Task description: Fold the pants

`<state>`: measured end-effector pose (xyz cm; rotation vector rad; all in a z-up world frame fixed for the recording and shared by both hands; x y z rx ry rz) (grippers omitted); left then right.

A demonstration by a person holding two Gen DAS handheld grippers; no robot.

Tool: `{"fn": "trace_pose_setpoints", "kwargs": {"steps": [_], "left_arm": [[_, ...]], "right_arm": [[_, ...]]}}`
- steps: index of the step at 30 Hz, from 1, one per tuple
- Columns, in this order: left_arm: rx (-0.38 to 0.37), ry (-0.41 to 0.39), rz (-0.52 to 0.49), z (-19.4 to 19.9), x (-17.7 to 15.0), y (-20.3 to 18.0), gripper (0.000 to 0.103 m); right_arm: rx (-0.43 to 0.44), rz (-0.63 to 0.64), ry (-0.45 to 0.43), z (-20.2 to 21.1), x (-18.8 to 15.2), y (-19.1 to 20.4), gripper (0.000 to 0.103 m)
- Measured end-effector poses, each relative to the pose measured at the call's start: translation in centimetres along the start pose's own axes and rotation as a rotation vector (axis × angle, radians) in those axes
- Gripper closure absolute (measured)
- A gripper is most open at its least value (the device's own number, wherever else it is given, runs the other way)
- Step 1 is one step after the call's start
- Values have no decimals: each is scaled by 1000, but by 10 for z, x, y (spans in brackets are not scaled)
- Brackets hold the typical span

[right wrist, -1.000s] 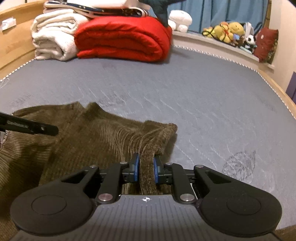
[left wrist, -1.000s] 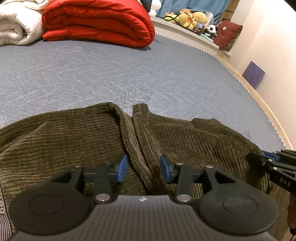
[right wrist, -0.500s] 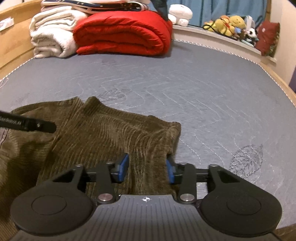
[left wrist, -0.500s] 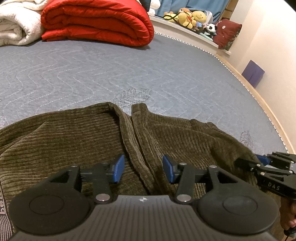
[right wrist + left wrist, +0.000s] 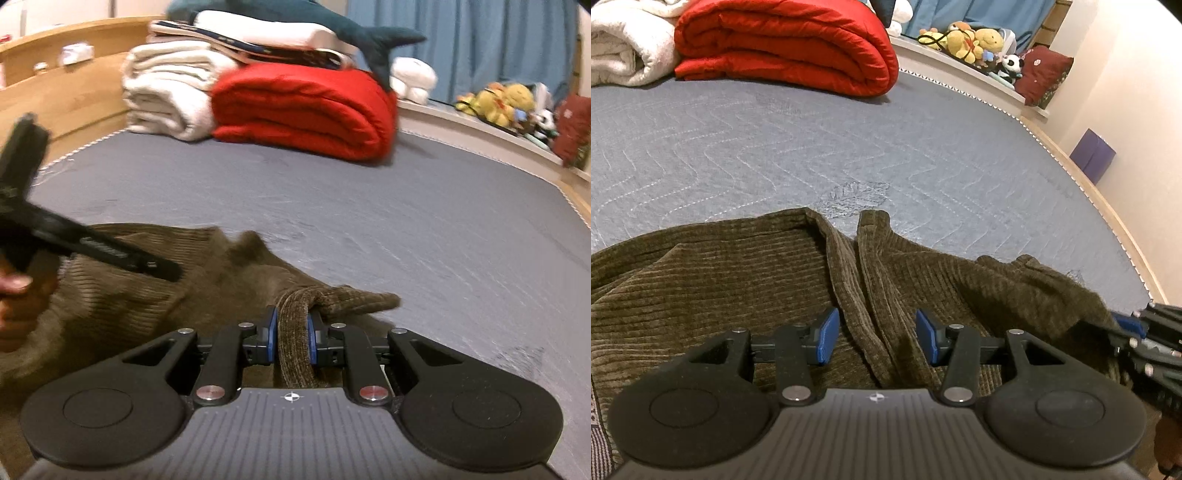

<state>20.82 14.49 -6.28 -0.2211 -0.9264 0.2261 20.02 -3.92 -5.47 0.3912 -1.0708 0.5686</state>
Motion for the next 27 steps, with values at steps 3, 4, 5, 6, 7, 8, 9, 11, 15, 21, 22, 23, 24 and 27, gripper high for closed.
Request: {"fn": "trace_pose_setpoints", "kwargs": {"steps": [3,4,5,6,7,8,9,11,15,21,22,23,24,27], "left_arm": [[-7,10,18,0,0,1,51],[-8,12,22,-1,0,1,51],[-9,14,26,0,-1,1,51],[-12,15,30,0,-1,1,51],[-15,17,35,0,-1,2,51],[-20,20,43,0,-1,2,50],[-27,24,55,1,0,2,50],[-47,34,84,1,0,4,49],[-132,93,191,-1,-3,6,42],[-268,173,240,-5,-14,-9,41],[-282,179,220,-5,-16,-15,41],[-297,186,195,-6,-19,-21,41],[-313,194,178,-6,-22,-27,41],[-346,206,131,-7,-30,-40,41]], "right_arm": [[69,33,-1,3,-1,12,87],[100,50,4,4,-1,17,87],[141,72,14,5,-3,23,87],[179,91,25,5,-5,30,87],[223,119,38,6,-8,37,87],[260,149,49,7,-12,45,87],[293,180,64,8,-16,52,87],[344,213,94,8,-22,62,87],[339,209,125,-1,-26,67,86],[336,204,143,-10,-27,71,86],[338,203,145,-10,-28,71,86],[347,199,147,-10,-30,70,86],[355,195,148,-11,-30,71,86],[373,178,155,-14,-31,74,86]]}}
Point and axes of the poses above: each gripper's, at about its wrist camera, not at the fingertips, and z roughly against the way its jaws point, y to its left, x to its top, the point moved 4 cm from there along -z, roughly the way its jaws point, and after that the axes turned 12 degrees about -y, right-handed, at the moved point
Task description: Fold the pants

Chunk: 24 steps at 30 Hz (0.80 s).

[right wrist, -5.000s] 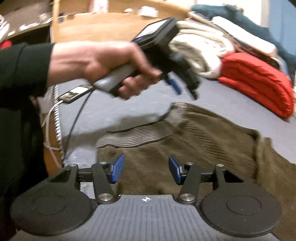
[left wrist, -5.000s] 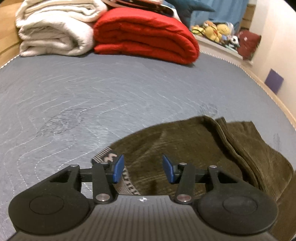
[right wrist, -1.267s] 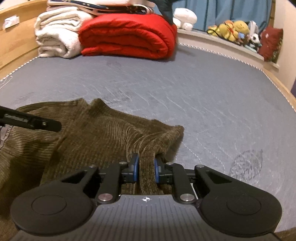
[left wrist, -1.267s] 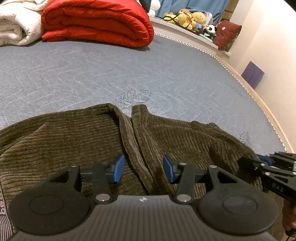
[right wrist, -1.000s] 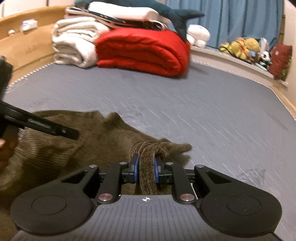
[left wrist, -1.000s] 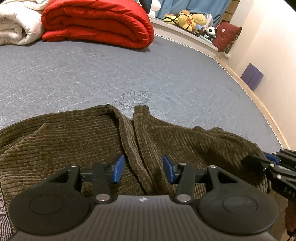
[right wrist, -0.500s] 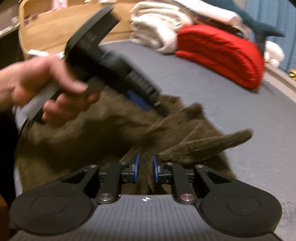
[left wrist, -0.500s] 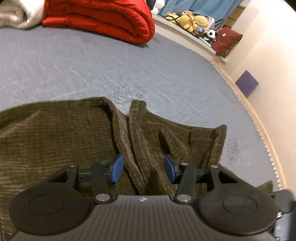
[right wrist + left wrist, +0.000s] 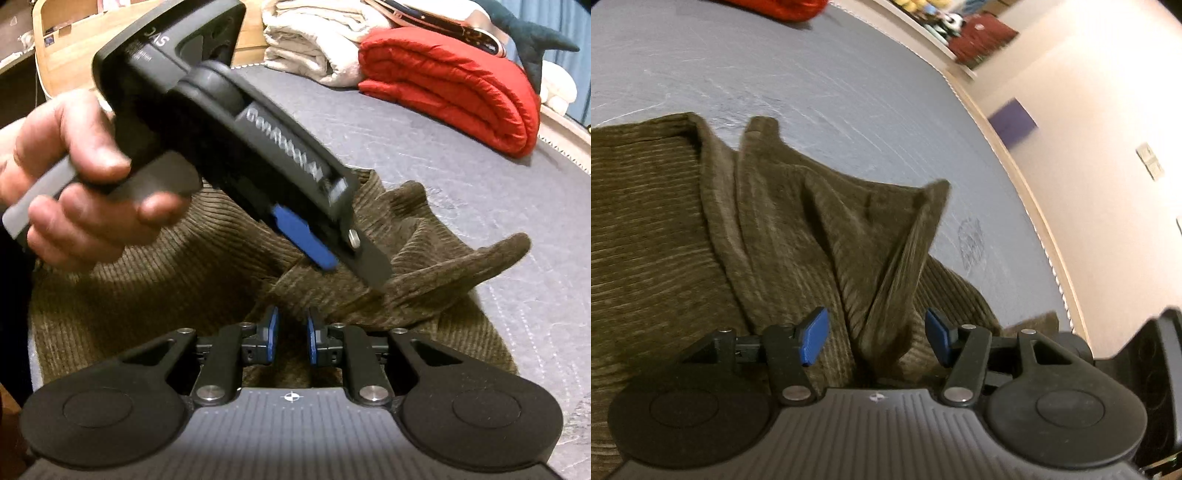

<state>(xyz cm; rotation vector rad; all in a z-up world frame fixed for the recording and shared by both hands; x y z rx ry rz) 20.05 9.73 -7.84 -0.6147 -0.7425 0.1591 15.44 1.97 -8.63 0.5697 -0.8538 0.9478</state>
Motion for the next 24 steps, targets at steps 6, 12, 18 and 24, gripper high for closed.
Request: {"fn": "trace_pose_setpoints", "kwargs": {"steps": [6,12,18,24], "left_arm": [[10,31,-110,-13,-13,-8,60],[14,34,-138,-23,-15,-10,87],[1,11,-101,-16,-4,-7,96],[-5,8,-107,-14,-4,-6,96]], "right_arm": [[1,12,40,-13,-8,8,86],[-25,-75,39,-7,-9,2,86],[-58,-225,-22,47,1,-22,86],[-205,-668,-135,80,1,-114,58]]}}
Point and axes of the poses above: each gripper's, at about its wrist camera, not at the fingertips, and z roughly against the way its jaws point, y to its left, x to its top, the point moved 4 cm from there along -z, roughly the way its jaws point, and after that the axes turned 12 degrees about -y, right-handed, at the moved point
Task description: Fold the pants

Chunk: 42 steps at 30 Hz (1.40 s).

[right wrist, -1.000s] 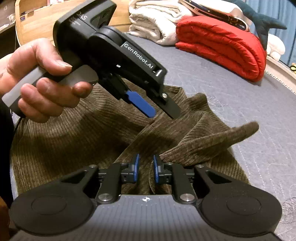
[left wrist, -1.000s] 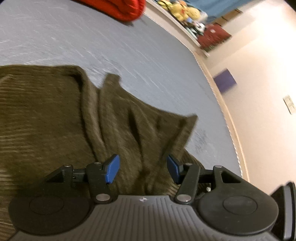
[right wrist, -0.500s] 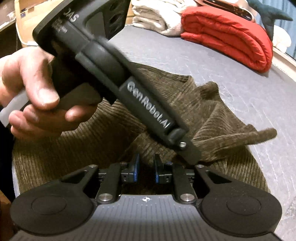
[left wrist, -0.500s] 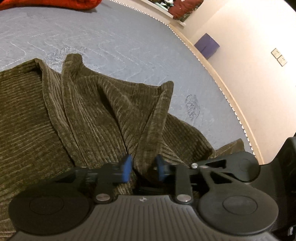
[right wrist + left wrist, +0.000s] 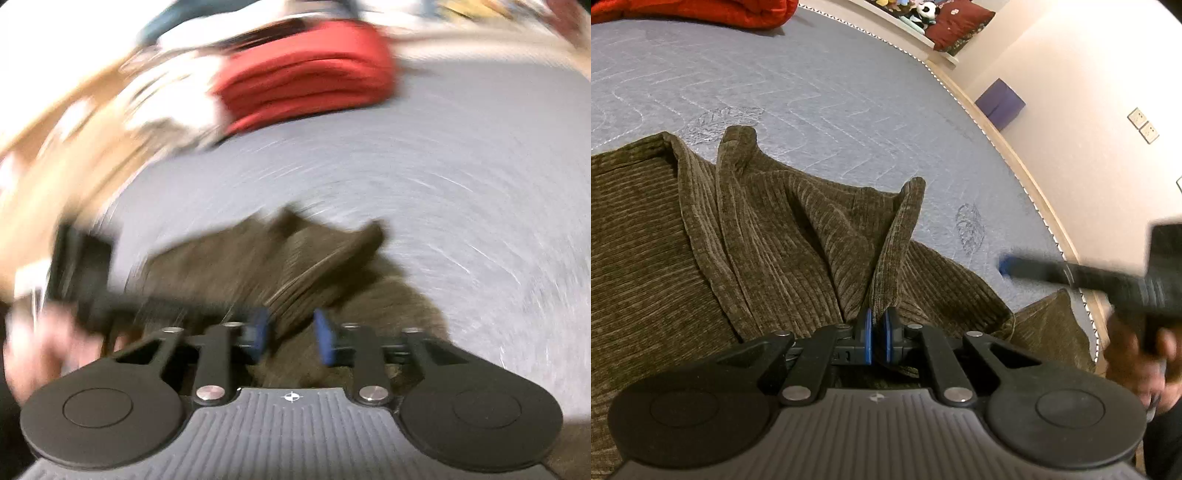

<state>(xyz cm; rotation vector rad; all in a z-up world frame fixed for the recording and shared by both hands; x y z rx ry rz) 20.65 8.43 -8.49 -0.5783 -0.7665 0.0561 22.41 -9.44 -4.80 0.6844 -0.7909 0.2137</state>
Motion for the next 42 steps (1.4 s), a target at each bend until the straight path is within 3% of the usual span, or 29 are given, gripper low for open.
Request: {"fn": "trace_pose_setpoints", "kwargs": {"steps": [4,7,12,14,16,17,18,20,22,23,26,27,29,30,32,33,35,37,39,42], "left_arm": [[-9,-8,-24,-2,-1,-5,96],[-13,-11,-37,-3,-2,-7,96],[-33,-18,-70,-1,-1,-14,96],[-39,-19,-89,-3,-1,-17,96],[-37,-20,-109,0,-4,-17,96],[-35,-21,-118,1,-5,-16,96],[-37,-22,-122,1,-4,-16,96],[-57,-26,-100,4,0,-14,95],[-94,-58,-63,12,7,-10,83],[-104,-83,-51,18,13,-9,68],[-80,-171,-25,36,29,2,65],[-68,-195,2,40,33,9,65],[-43,-247,82,49,41,26,65],[-26,-265,109,52,43,32,65],[21,-292,137,55,46,41,65],[37,-290,140,55,46,43,65],[50,-272,133,51,46,44,65],[58,-251,113,45,42,41,65],[69,-232,79,42,37,34,65],[78,-201,46,35,31,33,65]], "right_arm": [[-27,-278,47,-47,6,-31,40],[-57,-433,126,-88,-3,-44,38],[-105,-459,178,-133,-4,-43,39],[-129,-434,192,-144,-1,-42,48],[-157,-405,204,-154,4,-39,70],[-164,-389,210,-159,7,-36,91],[-171,-368,215,-161,8,-37,98],[-169,-296,209,-160,16,-30,99],[-156,-233,183,-148,28,-24,99],[-137,-222,155,-138,36,-22,99],[-76,-258,2,-94,68,-33,99],[-74,-290,-87,-73,80,-43,99],[-116,-432,-345,-19,95,-78,99],[-180,-525,-488,8,93,-102,99],[-396,-733,-754,63,68,-162,99],[-514,-810,-815,80,51,-190,99],[-747,-902,-793,97,17,-241,99],[-846,-939,-749,103,-9,-273,99],[-879,-943,-737,106,-26,-290,99],[-819,-893,-724,99,-32,-307,99]]}}
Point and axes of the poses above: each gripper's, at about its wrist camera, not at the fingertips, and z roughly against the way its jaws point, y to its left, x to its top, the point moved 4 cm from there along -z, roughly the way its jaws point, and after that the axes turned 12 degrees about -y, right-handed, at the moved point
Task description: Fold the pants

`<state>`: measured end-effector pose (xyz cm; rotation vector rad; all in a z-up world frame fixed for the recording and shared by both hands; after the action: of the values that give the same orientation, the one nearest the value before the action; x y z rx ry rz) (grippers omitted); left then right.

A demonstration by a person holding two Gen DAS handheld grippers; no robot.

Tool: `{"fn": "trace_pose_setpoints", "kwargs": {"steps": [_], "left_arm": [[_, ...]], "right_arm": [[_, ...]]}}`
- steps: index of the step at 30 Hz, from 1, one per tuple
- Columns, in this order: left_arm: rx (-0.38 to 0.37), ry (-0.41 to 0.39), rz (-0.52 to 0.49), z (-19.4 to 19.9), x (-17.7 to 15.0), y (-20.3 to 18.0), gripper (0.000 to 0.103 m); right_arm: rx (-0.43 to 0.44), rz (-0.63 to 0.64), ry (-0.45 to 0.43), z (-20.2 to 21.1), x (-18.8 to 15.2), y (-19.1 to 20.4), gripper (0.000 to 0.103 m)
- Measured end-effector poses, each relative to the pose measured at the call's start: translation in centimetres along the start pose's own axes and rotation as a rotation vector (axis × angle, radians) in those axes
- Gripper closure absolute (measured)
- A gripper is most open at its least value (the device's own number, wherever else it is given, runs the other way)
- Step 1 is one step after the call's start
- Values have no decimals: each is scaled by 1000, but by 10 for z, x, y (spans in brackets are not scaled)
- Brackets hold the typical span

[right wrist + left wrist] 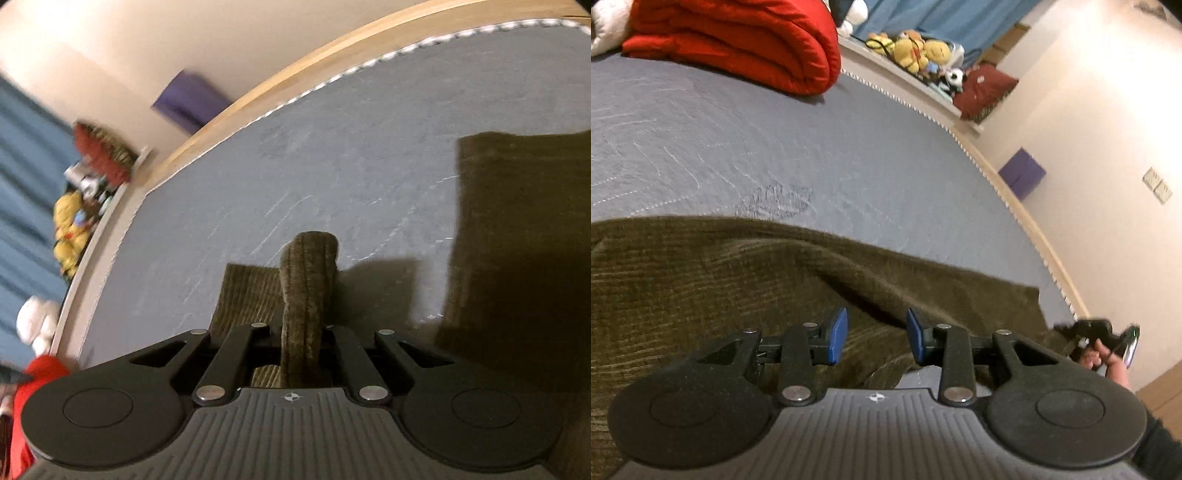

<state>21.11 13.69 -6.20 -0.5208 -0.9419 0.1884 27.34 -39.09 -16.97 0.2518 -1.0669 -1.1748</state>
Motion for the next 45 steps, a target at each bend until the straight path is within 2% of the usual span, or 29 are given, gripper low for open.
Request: {"fn": "trace_pose_setpoints", "kwargs": {"steps": [1,3,5,8,10,12,13,14,15,17,18,19,21,24,28,29,31,32,33,35,36,39,41,42,43,45], "left_arm": [[-1,18,-18,-3,-4,-2,65],[-9,61,-58,-16,-13,-3,57],[-13,99,-105,-23,-24,-9,49],[-18,145,-179,-33,-41,-17,47],[-16,166,-211,-39,-49,-19,47],[-11,189,-237,-46,-57,-20,47],[-3,199,-259,-50,-62,-21,47],[10,207,-284,-53,-65,-20,47],[25,216,-310,-55,-69,-21,47],[58,228,-350,-60,-74,-19,59],[86,227,-368,-61,-74,-17,78],[102,231,-379,-62,-73,-15,87],[75,258,-372,-58,-67,-13,95],[52,218,-425,-35,-46,-20,96],[51,161,-387,2,-17,-11,96],[47,170,-380,5,-17,-7,96],[37,202,-390,7,-21,-3,94],[33,211,-387,6,-22,-1,90],[26,207,-368,7,-19,0,76],[-21,165,-317,11,-9,0,53],[-50,134,-287,18,-4,-1,50],[-156,44,-115,31,16,7,51],[-189,55,-58,28,19,11,60],[-173,92,-71,19,12,11,72],[-114,170,-107,3,-2,14,81],[22,316,-227,-26,-38,19,82]], "right_arm": [[10,25,24,-8,-1,1,99],[33,82,48,-21,3,9,99],[119,144,50,-25,14,32,99],[271,197,-35,-16,43,77,99],[328,153,-99,-10,64,89,99],[293,162,-145,-14,71,87,99],[238,191,-138,-22,67,82,98],[159,226,-100,-35,60,73,93],[86,242,-45,-47,52,62,92],[-31,210,90,-70,37,32,92],[-64,201,127,-74,30,22,92],[-73,196,138,-76,27,13,94],[-29,216,116,-76,26,11,93],[-1,244,118,-78,29,17,97],[86,213,33,-52,50,33,98],[85,228,17,-49,54,34,98],[-30,261,47,-54,48,21,97],[-112,264,79,-60,44,12,97],[-161,253,104,-65,41,4,97],[-148,241,91,-65,41,-4,95],[-143,258,77,-63,41,-3,89],[-176,327,-6,-53,46,-2,76],[-204,338,-73,-43,56,-4,75],[-205,337,-101,-38,62,-3,75],[-197,339,-120,-32,66,-3,75],[-164,342,-145,-25,68,0,75]]}}
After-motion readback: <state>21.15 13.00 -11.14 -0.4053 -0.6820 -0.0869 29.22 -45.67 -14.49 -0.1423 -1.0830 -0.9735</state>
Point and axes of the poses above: each gripper's, at about its wrist camera, not at the fingertips, and z roughly against the way its jaws point, y to its left, x to its top, the point moved 4 cm from there along -z, roughly the way its jaws point, and after that the axes turned 12 degrees about -y, right-handed, at the moved point
